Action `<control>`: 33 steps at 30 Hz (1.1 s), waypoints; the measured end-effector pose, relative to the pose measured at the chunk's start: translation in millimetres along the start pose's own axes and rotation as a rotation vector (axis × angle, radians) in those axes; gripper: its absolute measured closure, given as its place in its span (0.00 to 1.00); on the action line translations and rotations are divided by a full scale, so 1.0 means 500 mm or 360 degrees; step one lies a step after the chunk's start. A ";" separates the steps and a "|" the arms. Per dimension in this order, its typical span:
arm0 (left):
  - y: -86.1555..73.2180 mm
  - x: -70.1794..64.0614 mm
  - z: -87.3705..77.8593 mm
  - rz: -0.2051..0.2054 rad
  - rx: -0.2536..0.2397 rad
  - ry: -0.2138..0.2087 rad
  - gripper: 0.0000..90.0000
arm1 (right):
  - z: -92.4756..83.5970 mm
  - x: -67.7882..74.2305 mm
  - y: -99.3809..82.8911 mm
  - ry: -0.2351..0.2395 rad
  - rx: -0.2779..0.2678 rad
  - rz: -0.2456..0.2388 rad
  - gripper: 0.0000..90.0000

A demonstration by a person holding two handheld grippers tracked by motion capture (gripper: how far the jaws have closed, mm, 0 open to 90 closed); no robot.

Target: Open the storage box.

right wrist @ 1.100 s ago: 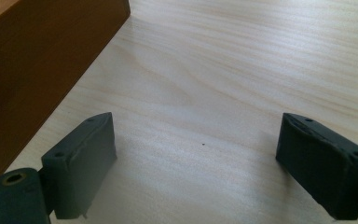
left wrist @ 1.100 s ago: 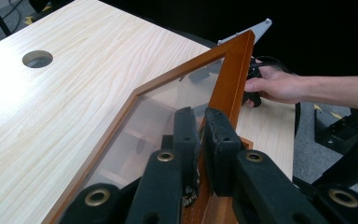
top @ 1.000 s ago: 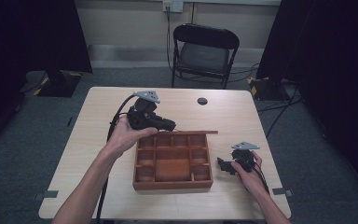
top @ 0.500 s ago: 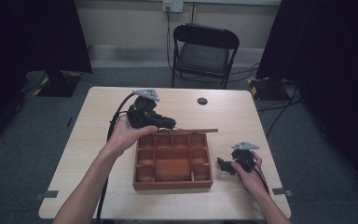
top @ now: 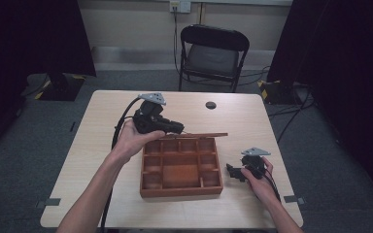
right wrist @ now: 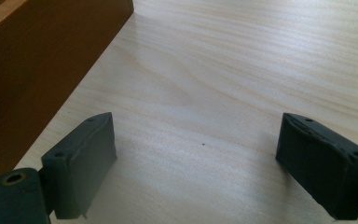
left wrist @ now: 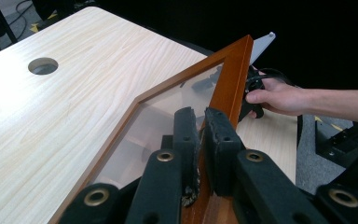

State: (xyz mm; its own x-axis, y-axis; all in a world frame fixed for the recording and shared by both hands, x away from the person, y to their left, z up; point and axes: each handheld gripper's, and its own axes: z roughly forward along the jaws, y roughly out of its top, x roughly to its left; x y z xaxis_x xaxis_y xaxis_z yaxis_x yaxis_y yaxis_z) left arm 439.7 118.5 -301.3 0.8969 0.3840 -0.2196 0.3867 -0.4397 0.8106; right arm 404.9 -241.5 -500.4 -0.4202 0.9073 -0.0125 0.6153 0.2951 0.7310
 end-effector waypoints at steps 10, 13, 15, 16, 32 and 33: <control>-0.001 0.001 -0.002 -0.0001 -0.0002 -0.0002 0.93 | 0.000 0.000 0.000 0.0000 0.0000 0.0000 0.12; -0.002 0.001 -0.002 0.0001 -0.0001 0.0000 0.93 | 0.000 0.000 0.000 0.0000 -0.0001 -0.0002 0.12; -0.002 0.001 -0.002 0.0001 -0.0004 -0.0004 0.93 | 0.000 0.000 0.000 0.0000 -0.0001 -0.0002 0.12; -0.002 0.001 -0.002 0.0001 -0.0004 -0.0004 0.93 | 0.000 0.000 0.000 0.0000 -0.0001 -0.0002 0.12; -0.002 0.002 -0.001 0.0001 -0.0013 -0.0007 0.93 | 0.000 0.000 0.000 0.0000 0.0000 0.0000 0.12; -0.002 0.002 -0.001 0.0001 -0.0013 -0.0007 0.93 | 0.000 0.000 0.000 0.0000 0.0000 0.0000 0.12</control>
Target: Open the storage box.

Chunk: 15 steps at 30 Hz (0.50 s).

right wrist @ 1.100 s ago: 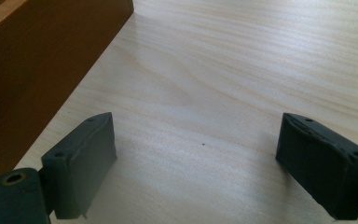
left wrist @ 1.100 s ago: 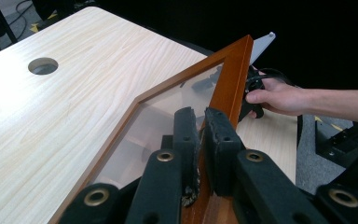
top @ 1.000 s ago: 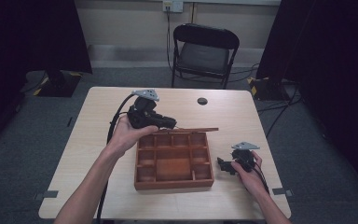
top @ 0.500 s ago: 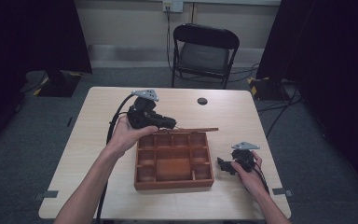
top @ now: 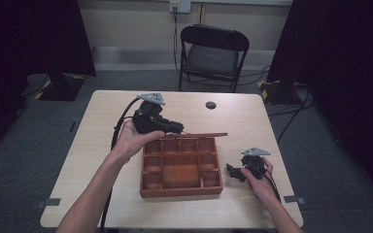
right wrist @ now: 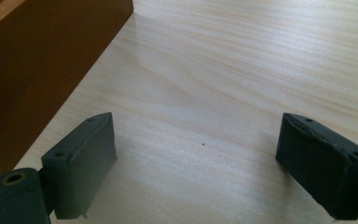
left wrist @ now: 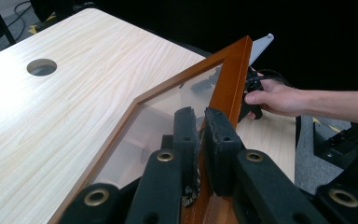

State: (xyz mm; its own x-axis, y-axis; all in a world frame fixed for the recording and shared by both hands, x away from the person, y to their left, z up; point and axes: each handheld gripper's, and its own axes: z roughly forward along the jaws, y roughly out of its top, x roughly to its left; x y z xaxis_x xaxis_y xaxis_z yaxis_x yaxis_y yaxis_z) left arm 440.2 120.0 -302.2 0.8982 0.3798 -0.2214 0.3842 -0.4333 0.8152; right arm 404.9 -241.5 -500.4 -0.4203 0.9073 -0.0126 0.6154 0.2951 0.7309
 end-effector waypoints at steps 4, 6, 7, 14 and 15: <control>0.000 0.000 0.000 -0.0004 -0.0002 -0.0002 0.93 | 0.000 0.000 0.000 0.0000 0.0000 0.0000 0.12; 0.000 0.000 0.000 -0.0001 0.0000 0.0002 0.93 | 0.000 0.000 0.000 0.0000 0.0000 0.0000 0.12; 0.000 0.000 0.000 -0.0001 0.0000 0.0000 0.93 | 0.000 0.000 0.000 0.0000 -0.0001 -0.0002 0.12; 0.000 0.000 0.001 0.0003 -0.0002 -0.0001 0.93 | 0.000 0.000 0.000 0.0000 -0.0001 -0.0001 0.12; 0.000 0.000 0.001 0.0003 -0.0002 -0.0001 0.93 | 0.000 0.000 0.000 0.0000 -0.0001 -0.0001 0.12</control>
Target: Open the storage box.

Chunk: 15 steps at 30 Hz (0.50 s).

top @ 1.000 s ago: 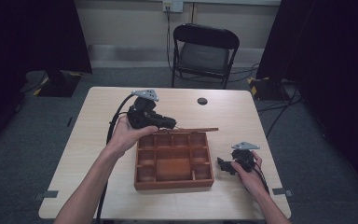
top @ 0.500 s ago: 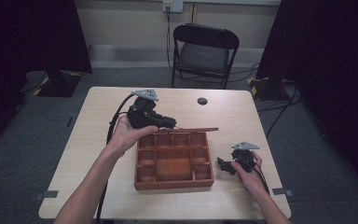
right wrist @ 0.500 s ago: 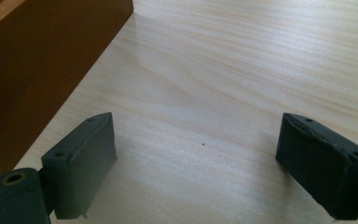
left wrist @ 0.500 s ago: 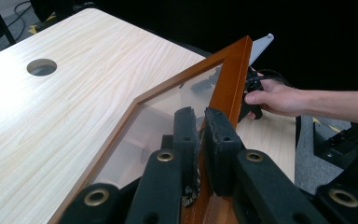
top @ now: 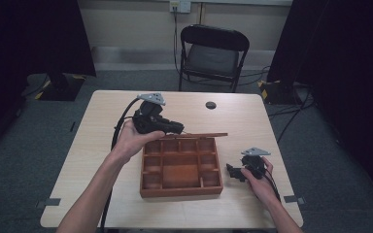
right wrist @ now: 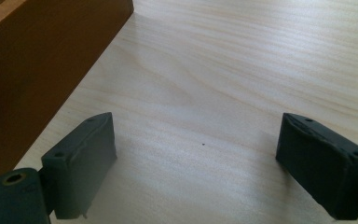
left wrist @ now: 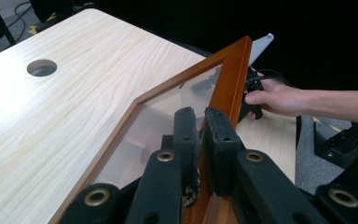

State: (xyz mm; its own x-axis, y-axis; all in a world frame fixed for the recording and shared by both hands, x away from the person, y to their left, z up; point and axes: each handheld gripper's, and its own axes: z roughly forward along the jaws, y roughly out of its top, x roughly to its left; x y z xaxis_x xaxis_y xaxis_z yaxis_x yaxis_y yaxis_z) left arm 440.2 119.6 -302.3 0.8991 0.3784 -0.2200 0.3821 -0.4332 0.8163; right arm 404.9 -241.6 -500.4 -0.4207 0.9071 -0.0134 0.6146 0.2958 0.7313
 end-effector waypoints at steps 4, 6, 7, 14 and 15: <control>0.000 0.000 -0.001 0.0002 0.0006 0.0003 0.93 | 0.000 0.000 0.000 0.0000 0.0000 -0.0001 0.12; 0.000 0.000 -0.001 0.0001 0.0004 0.0003 0.93 | 0.000 0.000 0.000 0.0000 0.0001 0.0001 0.12; 0.000 0.001 -0.001 -0.0001 0.0001 -0.0001 0.93 | 0.000 0.000 0.000 0.0000 0.0001 0.0002 0.12; 0.000 0.001 -0.001 -0.0005 0.0000 -0.0003 0.93 | 0.000 0.000 0.000 0.0000 0.0000 0.0000 0.12; 0.000 0.001 -0.001 -0.0005 -0.0001 -0.0004 0.93 | 0.000 0.000 0.000 0.0000 0.0000 -0.0001 0.12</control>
